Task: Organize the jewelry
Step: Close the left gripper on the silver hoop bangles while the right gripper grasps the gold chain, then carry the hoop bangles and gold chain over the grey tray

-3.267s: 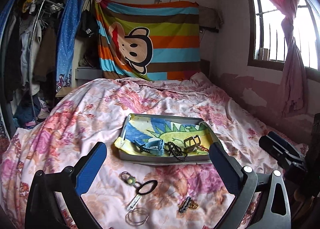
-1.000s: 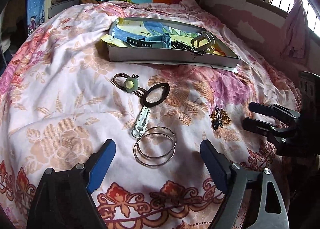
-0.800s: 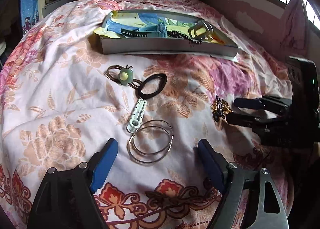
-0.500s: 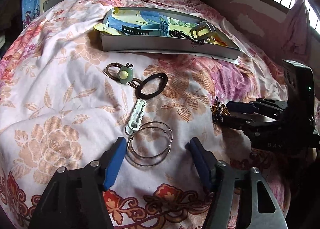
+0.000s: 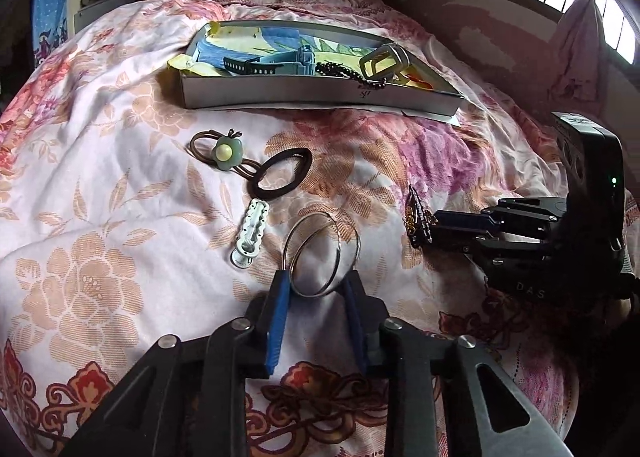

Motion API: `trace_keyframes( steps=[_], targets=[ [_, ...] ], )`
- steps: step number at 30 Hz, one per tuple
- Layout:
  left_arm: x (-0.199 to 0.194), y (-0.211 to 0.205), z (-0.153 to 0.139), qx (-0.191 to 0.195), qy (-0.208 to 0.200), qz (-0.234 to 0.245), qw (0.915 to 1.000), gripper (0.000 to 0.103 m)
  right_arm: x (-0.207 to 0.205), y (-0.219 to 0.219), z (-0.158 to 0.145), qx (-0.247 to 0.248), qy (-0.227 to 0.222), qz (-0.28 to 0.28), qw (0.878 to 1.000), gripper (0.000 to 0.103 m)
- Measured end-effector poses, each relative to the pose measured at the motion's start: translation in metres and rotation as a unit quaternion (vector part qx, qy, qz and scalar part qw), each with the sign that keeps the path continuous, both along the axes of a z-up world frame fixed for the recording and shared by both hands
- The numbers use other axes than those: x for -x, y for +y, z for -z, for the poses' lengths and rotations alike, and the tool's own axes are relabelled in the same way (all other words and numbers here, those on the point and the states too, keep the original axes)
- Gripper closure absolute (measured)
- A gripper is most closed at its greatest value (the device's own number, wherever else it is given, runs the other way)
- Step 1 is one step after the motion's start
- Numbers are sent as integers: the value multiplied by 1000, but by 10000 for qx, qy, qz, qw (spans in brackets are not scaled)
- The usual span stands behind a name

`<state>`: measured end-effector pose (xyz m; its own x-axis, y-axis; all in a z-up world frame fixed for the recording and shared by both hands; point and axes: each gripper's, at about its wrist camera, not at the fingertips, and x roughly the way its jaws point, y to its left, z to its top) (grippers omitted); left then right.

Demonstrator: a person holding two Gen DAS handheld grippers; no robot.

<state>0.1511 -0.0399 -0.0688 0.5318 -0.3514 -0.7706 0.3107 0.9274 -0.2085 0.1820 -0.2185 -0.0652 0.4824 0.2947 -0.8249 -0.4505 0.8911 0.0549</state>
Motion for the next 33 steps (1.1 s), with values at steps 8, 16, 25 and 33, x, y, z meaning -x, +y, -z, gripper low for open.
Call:
trace_keyframes(
  steps=[8,16,25,33],
  targets=[
    [1,-1,-2,-34,-167,-44,9998,94,17,-11,-4,-412,179,-7,9990,89],
    [10,-3,-7,-104,-415,-106,9990,99,37,3,-11,-653,180,-302,9972,89],
    [26,11,-13,432,-158,-190,9988,99,44,2,-26,-826,-46,-210,9963,89],
    [63,17,-19,497,-122,-343,9981,100,63,-1,-38,-1084,-269,-211,9935,89]
  ],
)
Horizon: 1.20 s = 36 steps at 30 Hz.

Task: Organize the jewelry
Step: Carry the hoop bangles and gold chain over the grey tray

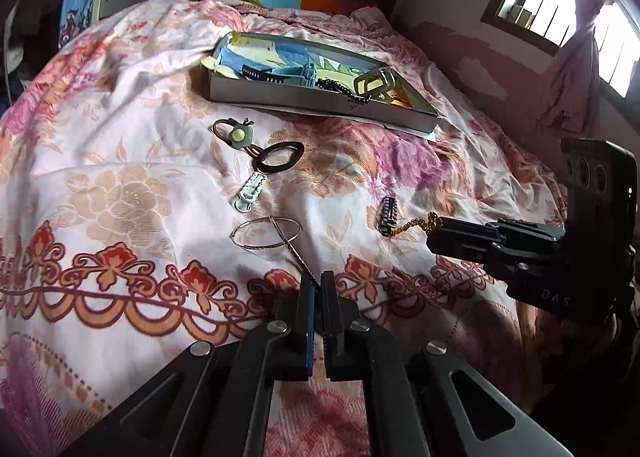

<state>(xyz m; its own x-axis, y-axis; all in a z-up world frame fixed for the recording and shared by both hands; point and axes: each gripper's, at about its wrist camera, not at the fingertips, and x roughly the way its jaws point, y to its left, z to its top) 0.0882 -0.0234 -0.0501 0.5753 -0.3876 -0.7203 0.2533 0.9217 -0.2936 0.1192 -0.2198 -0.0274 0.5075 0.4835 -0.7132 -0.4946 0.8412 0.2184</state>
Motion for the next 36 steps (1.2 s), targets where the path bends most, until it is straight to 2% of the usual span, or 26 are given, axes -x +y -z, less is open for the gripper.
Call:
trace_keyframes(
  steps=[4,7,10,21,31,36],
  targets=[
    [4,-7,-9,-220,-55,72,9997,100,4,-3,-6,-129,-113,10,9999,89],
    [2,-14,-16,-355,119,235,9990,100,5,-7,-13,-197,-219,37,9996,89],
    [-5,-18,-30,-322,237,365,9985,100,6,-12,-23,-241,-457,94,9986,89],
    [-35,-50,-93,-408,-195,683,9966,100,-2,-46,-56,-578,-1177,747,9885,89],
    [-74,-77,-102,-291,-271,698,9968,100,-19,-65,-74,-455,-1574,1122,9801,89],
    [-96,-85,-109,-316,-399,711,9962,100,-41,-73,-78,-358,-1751,1428,9735,89]
  ],
)
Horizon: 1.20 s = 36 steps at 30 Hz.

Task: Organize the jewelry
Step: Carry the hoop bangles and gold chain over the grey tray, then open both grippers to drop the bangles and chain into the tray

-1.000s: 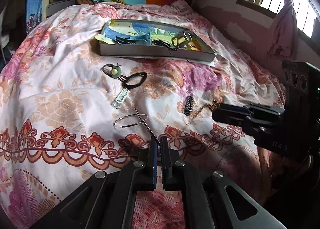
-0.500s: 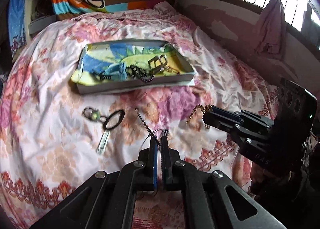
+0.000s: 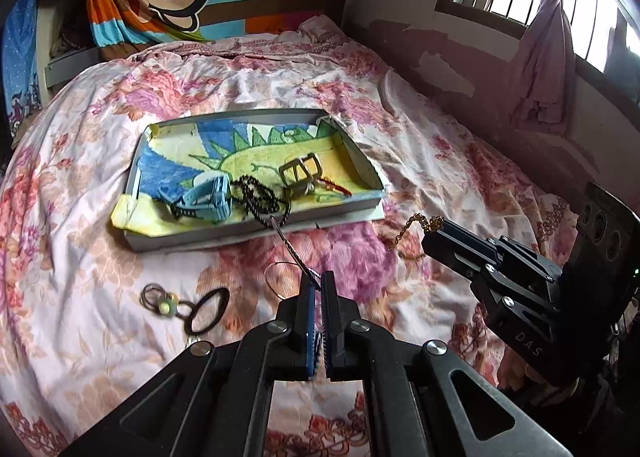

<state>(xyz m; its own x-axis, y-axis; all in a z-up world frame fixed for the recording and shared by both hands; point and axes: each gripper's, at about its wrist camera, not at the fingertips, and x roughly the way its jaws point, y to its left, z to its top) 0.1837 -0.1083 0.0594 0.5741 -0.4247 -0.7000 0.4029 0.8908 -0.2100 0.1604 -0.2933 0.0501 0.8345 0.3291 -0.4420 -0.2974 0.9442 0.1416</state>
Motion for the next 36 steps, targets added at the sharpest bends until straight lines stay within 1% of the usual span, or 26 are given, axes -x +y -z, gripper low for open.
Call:
trace_keyframes(
  steps=[2,5,8,11,15,17,19,21,25,29,36],
  targets=[
    [-11,-1,-1,103,4,-5,9999,100,-14,-3,-1,49,-13,130,9999,89],
    [-34,-1,-2,263,84,-92,9996,100,-39,-12,-2,-13,-39,284,9996,89],
    [-55,-2,-5,336,-13,-237,9992,100,-60,-20,1,-16,-108,339,9994,89],
    [-82,-3,-5,558,-62,-454,9974,100,-78,-29,10,-48,-110,377,9992,89],
    [-119,-8,3,803,-94,-653,9946,100,-108,-40,28,-181,79,572,9982,89],
    [-135,-16,11,818,-55,-676,9943,100,-120,-43,37,-266,145,651,9974,89],
    [-145,-23,21,802,21,-685,9944,100,-127,-41,47,-208,176,714,9971,89],
    [-153,-29,32,774,99,-682,9946,100,-132,-38,55,-77,134,772,9969,89],
    [-162,-34,51,726,233,-654,9949,100,-142,-37,67,-218,196,772,9966,89],
    [-166,-33,65,681,355,-654,9949,100,-149,-35,72,-251,220,687,9971,89],
    [-171,-29,83,674,629,-738,9930,99,-154,-31,81,-143,378,705,9967,89]
  ],
)
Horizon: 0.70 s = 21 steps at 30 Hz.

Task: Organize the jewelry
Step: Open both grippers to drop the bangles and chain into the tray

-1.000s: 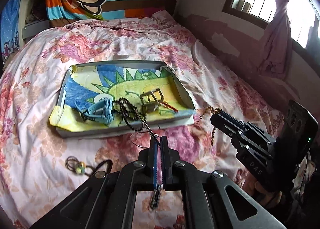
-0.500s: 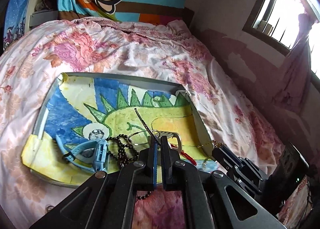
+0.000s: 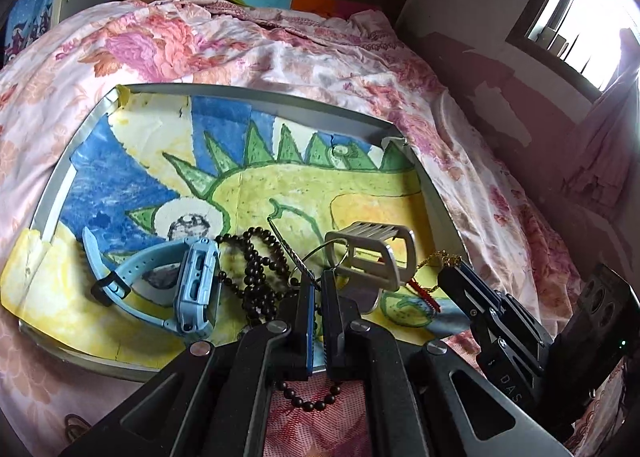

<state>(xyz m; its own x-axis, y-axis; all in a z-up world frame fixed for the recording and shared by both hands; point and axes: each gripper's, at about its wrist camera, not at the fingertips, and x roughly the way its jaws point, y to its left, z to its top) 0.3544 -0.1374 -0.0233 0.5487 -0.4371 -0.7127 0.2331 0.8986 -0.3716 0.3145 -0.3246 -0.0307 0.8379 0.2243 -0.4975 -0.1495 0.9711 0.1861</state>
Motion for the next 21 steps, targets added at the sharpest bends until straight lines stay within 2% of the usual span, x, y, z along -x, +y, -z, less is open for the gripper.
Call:
trace_keyframes(
  steps=[9,11,12,13,15,19,20,21],
  targets=[
    [-4,4,8,-141,342,-80,9993,99,-3,-3,4,-36,133,67,9999,89],
    [-5,5,9,-219,441,-98,9987,95,-4,-4,4,-25,153,84,9998,87],
    [-5,6,9,-260,472,-120,9985,91,-4,-4,3,-11,159,99,9998,82],
    [-5,7,8,-277,495,-145,9983,90,-3,-5,3,4,160,123,9998,72],
    [-3,10,5,-282,507,-165,9982,89,0,-5,1,-1,129,158,9998,62],
    [6,14,-6,-373,492,-198,9979,84,5,-7,-3,69,140,230,9996,61],
    [8,15,-11,-375,469,-201,9980,82,7,-7,-5,94,138,254,9995,60],
    [11,16,-15,-375,441,-202,9981,82,10,-8,-7,97,131,275,9995,54]
  ],
)
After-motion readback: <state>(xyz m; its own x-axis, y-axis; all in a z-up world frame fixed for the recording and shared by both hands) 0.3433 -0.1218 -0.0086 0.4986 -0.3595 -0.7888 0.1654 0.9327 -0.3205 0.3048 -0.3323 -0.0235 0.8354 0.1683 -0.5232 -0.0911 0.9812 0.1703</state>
